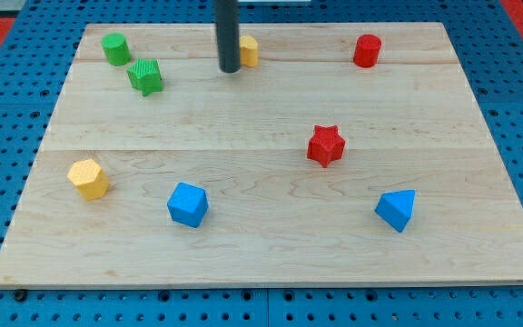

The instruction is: Push the green star towards the left center

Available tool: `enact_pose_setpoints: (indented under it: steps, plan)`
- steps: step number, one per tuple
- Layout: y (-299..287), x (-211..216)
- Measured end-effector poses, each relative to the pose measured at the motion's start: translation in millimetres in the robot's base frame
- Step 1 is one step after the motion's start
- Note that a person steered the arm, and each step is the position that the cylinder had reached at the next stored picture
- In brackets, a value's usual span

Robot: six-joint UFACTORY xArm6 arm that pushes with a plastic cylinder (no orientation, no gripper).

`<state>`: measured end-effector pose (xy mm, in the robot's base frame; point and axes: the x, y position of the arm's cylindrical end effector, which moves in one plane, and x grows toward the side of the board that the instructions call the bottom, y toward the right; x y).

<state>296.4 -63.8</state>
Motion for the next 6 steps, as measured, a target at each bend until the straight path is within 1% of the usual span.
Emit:
enact_pose_setpoints:
  steps: [1,2,3,5,6]
  plan:
    - [-16.1,1.8]
    - [-16.4,1.8]
    - [-18.2,-15.5]
    - [-123.9,-6.0]
    - [-125.5,28.8]
